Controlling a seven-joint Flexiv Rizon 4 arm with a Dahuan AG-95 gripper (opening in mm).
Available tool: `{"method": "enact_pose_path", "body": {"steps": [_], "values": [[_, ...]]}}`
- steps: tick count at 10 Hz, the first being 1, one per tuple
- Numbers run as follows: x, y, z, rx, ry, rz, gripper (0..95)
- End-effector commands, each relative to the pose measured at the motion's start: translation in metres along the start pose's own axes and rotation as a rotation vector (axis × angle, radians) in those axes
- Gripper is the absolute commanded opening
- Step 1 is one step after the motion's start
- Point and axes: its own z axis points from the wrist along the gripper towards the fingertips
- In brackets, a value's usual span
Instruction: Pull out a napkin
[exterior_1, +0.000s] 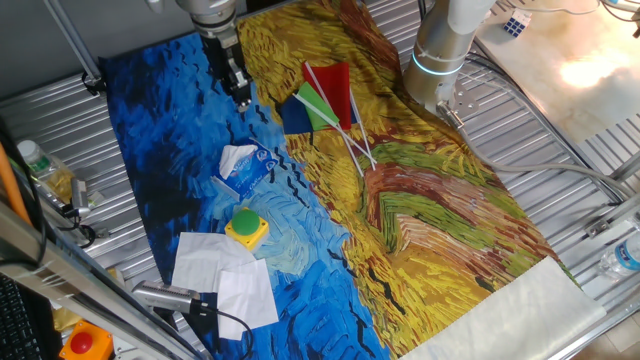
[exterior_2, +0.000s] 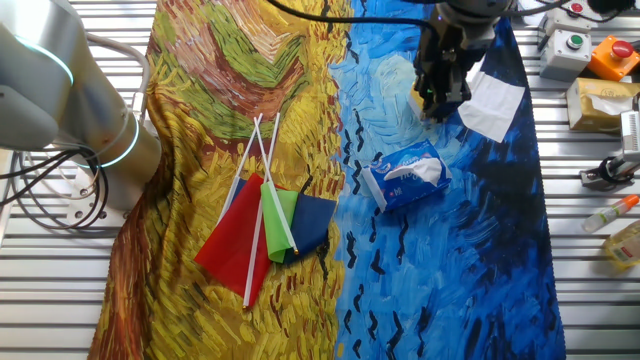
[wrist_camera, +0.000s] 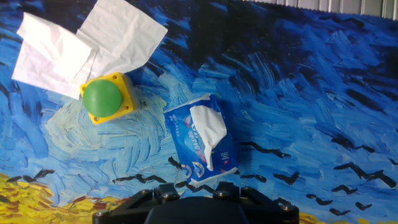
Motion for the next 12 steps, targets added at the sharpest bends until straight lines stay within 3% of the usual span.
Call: {"method": "enact_pose_path", "body": {"steps": [1,12], "values": [[0.001,-0.001,0.003,0.002,-0.005,-0.001,38.0],[-0.004,-0.010,0.049,0.011,-0.062,0.008,38.0]]}}
